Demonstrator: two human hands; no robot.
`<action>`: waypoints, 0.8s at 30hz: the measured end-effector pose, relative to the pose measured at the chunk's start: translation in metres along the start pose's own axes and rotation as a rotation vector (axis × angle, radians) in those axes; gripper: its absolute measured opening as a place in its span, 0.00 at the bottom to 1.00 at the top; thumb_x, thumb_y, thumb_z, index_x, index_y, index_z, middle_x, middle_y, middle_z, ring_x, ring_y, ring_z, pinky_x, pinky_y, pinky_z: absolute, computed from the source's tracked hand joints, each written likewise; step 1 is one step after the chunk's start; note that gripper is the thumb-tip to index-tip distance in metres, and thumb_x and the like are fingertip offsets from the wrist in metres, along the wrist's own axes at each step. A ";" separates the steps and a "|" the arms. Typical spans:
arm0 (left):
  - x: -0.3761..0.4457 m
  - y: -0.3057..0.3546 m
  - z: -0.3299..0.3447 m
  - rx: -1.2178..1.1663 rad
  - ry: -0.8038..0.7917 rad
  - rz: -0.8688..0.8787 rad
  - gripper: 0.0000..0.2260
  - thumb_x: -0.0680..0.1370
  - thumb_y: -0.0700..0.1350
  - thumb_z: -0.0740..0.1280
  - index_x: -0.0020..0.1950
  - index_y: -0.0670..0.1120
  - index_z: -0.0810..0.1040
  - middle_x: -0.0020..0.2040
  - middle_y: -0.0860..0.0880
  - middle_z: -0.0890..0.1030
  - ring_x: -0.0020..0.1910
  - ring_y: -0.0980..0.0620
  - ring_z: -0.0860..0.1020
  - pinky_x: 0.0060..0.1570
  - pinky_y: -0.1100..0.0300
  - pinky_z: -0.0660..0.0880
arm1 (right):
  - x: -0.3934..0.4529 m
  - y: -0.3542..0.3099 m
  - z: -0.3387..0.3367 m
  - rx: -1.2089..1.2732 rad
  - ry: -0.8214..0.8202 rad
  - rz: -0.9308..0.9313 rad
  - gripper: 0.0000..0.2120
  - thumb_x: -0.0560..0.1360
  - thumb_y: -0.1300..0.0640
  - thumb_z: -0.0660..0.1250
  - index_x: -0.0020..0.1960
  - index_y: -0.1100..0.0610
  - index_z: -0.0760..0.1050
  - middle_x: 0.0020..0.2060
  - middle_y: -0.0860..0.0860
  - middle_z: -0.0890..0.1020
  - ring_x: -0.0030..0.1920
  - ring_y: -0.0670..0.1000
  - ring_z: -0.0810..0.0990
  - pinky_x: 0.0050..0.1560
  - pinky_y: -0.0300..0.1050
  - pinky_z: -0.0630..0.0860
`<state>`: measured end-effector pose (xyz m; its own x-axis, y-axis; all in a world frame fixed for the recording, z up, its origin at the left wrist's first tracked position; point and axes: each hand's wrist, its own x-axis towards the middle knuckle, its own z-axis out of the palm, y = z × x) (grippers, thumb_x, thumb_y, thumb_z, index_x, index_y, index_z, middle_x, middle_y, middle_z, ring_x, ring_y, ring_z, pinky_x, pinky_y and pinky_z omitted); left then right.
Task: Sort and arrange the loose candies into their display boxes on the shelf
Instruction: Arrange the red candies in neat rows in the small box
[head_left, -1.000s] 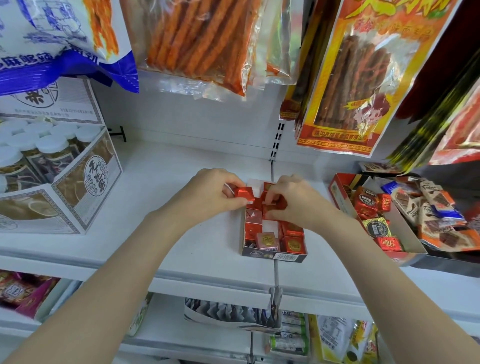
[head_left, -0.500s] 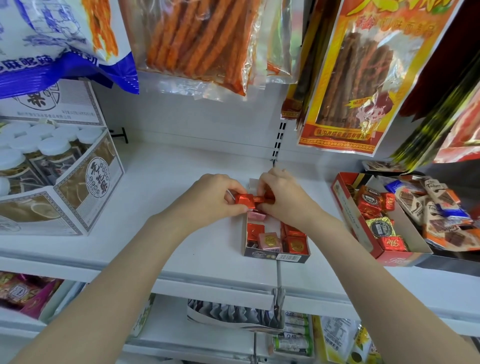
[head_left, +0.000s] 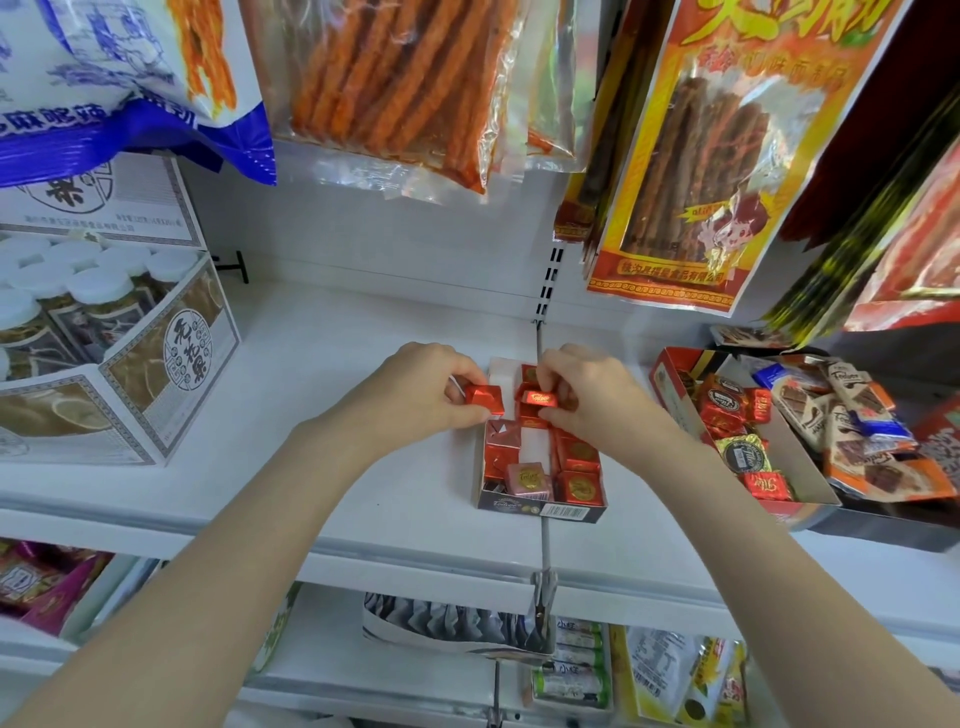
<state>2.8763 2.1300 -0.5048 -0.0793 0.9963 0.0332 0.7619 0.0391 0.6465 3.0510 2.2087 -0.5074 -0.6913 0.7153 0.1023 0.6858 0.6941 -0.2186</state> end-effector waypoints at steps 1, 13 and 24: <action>0.000 0.000 0.000 0.005 -0.001 0.001 0.13 0.70 0.47 0.73 0.54 0.49 0.81 0.42 0.51 0.79 0.42 0.56 0.78 0.44 0.66 0.72 | 0.000 0.001 -0.001 0.001 -0.017 0.004 0.08 0.71 0.59 0.70 0.46 0.56 0.71 0.46 0.51 0.74 0.46 0.52 0.76 0.46 0.43 0.75; -0.002 0.001 -0.001 0.011 -0.008 0.003 0.12 0.70 0.46 0.73 0.53 0.48 0.81 0.41 0.53 0.78 0.41 0.56 0.78 0.48 0.62 0.75 | 0.008 0.004 0.009 -0.079 -0.110 -0.027 0.18 0.74 0.52 0.66 0.63 0.47 0.71 0.63 0.50 0.66 0.62 0.53 0.62 0.65 0.51 0.64; 0.005 0.014 0.009 0.029 -0.010 0.053 0.14 0.71 0.48 0.72 0.56 0.49 0.80 0.45 0.51 0.78 0.45 0.55 0.77 0.51 0.59 0.75 | -0.001 0.024 -0.016 0.137 -0.039 0.105 0.16 0.74 0.56 0.67 0.61 0.51 0.73 0.60 0.51 0.71 0.59 0.50 0.72 0.54 0.42 0.72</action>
<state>2.8926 2.1366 -0.5027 -0.0324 0.9977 0.0591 0.7833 -0.0114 0.6216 3.0720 2.2257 -0.4976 -0.6277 0.7777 0.0347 0.7190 0.5963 -0.3569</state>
